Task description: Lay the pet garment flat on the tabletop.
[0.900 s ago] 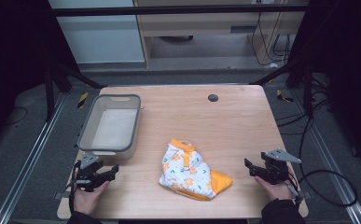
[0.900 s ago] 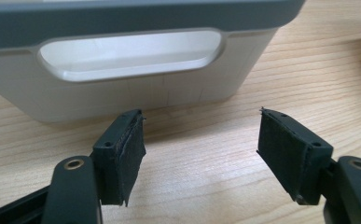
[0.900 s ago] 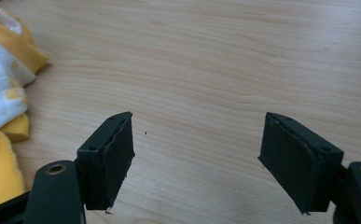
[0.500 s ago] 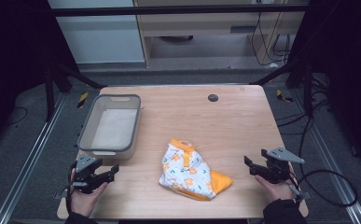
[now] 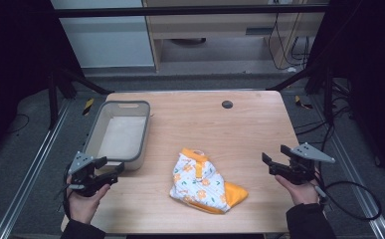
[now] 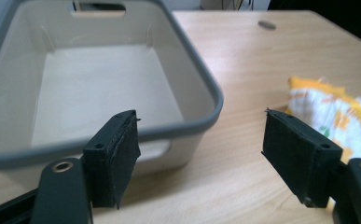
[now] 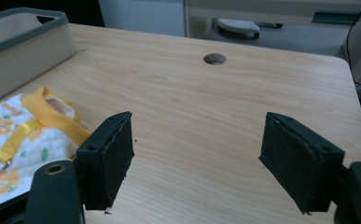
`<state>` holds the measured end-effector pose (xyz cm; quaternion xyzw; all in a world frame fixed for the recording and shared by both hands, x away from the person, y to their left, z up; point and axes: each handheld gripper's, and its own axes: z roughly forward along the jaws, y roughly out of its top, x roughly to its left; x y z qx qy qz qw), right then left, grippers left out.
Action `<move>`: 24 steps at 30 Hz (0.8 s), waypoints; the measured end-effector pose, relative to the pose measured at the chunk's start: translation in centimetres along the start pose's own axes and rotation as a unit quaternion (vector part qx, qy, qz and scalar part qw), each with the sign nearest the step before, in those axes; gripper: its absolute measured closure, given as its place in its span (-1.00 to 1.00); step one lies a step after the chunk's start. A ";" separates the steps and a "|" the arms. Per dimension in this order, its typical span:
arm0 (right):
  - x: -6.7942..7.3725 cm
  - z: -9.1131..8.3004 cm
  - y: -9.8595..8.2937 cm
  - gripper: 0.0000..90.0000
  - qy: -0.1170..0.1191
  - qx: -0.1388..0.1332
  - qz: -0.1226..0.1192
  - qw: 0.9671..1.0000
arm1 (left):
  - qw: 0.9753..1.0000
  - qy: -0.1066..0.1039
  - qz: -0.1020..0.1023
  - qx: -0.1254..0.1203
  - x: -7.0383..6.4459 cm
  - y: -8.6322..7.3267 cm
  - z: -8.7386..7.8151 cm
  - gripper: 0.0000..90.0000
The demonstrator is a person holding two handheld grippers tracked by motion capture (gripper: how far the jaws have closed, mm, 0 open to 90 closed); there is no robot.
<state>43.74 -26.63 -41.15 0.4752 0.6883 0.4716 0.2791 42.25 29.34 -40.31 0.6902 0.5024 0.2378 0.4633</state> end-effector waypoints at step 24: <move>5.4 6.1 1.6 -0.23 0.083 0.036 -0.026 0.996 | 0.996 -0.066 0.051 0.038 -6.0 2.1 6.8 -0.34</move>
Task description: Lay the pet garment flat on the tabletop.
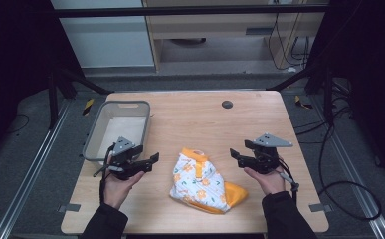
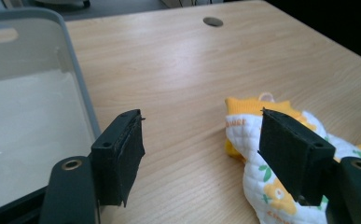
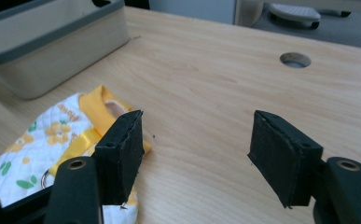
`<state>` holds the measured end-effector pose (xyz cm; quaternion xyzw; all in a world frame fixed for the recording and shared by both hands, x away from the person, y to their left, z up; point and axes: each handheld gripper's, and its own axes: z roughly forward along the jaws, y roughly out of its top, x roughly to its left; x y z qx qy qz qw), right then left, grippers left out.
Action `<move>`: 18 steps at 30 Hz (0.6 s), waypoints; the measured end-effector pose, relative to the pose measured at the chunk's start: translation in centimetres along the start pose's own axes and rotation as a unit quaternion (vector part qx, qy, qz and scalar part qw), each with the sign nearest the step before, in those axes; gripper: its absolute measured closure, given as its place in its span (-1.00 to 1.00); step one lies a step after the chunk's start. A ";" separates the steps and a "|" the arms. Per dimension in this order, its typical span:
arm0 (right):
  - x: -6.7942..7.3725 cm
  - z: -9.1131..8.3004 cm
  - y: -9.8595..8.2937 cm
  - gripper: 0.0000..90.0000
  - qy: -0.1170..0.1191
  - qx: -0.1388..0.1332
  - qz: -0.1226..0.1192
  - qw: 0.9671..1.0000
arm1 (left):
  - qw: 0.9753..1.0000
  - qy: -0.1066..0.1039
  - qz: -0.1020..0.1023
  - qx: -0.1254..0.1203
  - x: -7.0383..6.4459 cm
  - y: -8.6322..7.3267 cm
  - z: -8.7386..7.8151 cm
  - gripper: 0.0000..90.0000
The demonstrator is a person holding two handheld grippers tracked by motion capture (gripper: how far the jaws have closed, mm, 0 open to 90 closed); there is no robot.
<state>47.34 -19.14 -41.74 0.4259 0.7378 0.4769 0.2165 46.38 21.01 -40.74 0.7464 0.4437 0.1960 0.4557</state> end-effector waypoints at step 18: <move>1.7 3.2 -3.0 -0.12 0.043 0.063 -0.005 0.997 | 0.997 -0.032 0.024 0.065 -1.7 -2.0 3.8 -0.29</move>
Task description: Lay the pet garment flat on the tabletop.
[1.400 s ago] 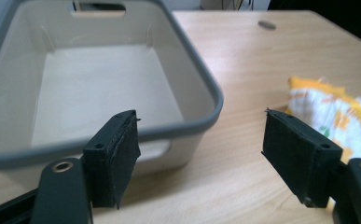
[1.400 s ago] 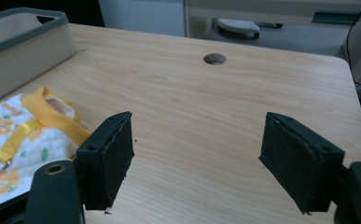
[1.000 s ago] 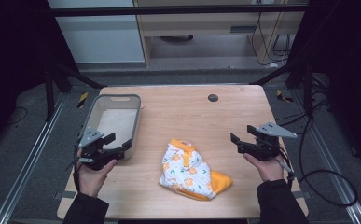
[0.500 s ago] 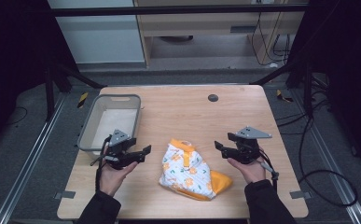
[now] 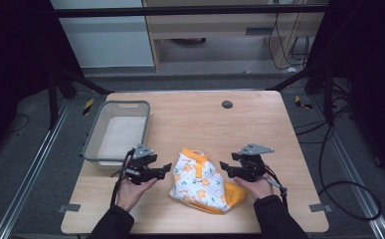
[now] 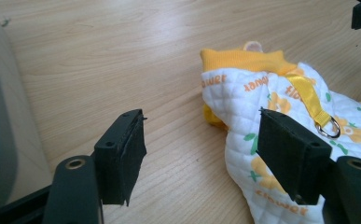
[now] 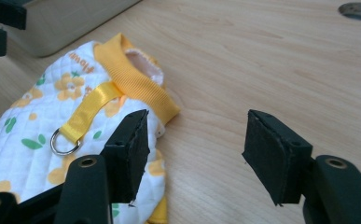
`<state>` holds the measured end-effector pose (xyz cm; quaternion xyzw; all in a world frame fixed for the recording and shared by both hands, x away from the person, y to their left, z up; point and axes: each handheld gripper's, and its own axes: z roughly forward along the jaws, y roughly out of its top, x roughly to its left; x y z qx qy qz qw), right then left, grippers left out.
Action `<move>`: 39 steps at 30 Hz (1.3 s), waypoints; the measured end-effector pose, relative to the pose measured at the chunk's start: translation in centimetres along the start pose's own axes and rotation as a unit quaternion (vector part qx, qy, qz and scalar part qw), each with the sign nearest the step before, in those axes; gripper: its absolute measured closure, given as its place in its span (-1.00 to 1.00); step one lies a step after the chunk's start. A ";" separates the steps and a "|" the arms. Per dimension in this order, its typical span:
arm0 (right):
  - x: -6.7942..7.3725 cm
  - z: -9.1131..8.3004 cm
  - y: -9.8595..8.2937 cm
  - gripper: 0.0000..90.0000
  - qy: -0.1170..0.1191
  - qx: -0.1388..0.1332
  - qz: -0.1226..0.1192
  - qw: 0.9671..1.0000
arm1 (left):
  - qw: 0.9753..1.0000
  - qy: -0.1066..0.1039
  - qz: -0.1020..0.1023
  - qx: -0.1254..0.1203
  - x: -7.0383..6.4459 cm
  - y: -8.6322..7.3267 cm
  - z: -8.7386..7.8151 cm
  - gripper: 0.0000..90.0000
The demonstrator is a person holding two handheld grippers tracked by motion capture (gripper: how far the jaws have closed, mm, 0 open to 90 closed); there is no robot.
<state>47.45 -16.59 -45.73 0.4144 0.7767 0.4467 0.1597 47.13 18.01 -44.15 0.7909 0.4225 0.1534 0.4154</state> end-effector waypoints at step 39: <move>1.7 3.5 -1.6 0.96 0.085 0.094 -0.012 0.992 | 0.993 -0.079 0.022 0.079 -2.0 -1.5 4.2 0.82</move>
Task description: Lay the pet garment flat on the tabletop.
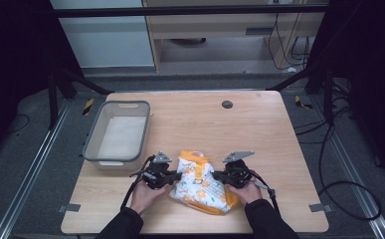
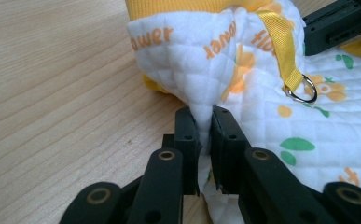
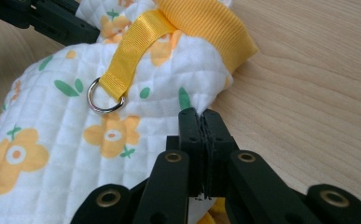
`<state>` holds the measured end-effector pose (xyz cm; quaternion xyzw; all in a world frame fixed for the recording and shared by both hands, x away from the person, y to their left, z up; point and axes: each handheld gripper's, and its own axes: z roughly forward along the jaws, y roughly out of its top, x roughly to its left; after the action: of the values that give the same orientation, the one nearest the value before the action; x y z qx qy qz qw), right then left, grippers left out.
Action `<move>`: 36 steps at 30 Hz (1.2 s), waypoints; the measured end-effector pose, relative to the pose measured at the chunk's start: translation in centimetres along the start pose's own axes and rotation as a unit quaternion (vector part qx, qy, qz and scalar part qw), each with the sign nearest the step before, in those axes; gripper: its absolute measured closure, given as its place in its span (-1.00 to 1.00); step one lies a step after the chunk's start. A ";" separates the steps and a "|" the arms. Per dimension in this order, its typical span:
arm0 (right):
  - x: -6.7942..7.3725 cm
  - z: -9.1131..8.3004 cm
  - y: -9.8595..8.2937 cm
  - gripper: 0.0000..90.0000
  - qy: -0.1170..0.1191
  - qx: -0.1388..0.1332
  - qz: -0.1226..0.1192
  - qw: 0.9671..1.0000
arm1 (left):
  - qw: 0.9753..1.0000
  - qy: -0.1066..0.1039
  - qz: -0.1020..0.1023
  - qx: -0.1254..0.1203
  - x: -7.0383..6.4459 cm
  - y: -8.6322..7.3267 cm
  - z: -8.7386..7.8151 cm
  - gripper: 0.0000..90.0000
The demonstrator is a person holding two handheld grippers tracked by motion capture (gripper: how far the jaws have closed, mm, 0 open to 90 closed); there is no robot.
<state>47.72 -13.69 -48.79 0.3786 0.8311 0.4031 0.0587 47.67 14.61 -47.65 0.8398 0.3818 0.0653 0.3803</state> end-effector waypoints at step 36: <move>0.2 -6.7 3.6 0.95 -0.001 -0.156 0.004 0.988 | 0.990 0.019 0.057 -0.125 -3.4 6.1 -7.0 0.84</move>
<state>46.96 -16.35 -41.69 0.3681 0.7563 0.5282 0.1162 46.10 13.87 -37.90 0.8047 0.3295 0.1504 0.4704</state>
